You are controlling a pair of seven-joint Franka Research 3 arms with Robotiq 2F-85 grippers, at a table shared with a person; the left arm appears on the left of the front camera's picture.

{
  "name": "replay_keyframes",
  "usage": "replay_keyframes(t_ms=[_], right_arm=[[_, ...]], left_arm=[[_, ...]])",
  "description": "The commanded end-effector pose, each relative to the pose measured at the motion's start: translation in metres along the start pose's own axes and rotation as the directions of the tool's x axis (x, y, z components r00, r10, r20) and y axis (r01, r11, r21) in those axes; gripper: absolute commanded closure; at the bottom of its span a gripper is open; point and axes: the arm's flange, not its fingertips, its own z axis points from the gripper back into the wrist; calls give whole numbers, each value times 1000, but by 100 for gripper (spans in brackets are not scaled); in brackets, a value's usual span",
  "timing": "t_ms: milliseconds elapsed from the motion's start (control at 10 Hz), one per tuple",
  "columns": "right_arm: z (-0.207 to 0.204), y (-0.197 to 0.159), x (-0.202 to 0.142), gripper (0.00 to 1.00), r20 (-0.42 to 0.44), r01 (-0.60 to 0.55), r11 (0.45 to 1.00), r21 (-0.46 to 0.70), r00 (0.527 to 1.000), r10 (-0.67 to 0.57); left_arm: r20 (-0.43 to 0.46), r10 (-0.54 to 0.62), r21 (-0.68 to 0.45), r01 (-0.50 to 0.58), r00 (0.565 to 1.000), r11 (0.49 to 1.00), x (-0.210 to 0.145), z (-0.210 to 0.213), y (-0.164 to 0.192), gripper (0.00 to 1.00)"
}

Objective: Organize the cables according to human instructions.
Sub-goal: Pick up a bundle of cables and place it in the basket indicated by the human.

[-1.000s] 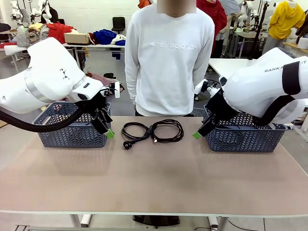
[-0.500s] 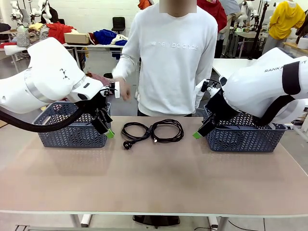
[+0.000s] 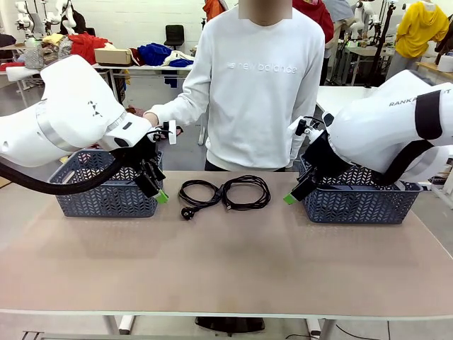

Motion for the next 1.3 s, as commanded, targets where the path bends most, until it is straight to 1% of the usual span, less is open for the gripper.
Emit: replay_keyframes(t_ms=[0,600,800,1000,1100,1200], right_arm=[[2,-1,0,0,5,5,1000,-4,1000,-5],[2,-1,0,0,5,5,1000,-4,1000,-5],[2,-1,0,0,5,5,1000,-4,1000,-5],[2,-1,0,0,5,5,1000,-4,1000,-5],[2,-1,0,0,5,5,1000,-4,1000,-5],[2,-1,0,0,5,5,1000,-4,1000,-5]], left_arm=[[-1,2,-3,-2,1000,1000,-1,1,1,0],[0,0,0,0,1000,1000,0,0,0,0],[-41,-18,-2,18,999,1000,17,-14,10,0],[-122,-5,-11,4,993,1000,40,-35,24,0],[-155,11,-2,-12,988,1000,52,-46,31,0],[-207,33,24,-28,978,999,66,-60,37,0]])
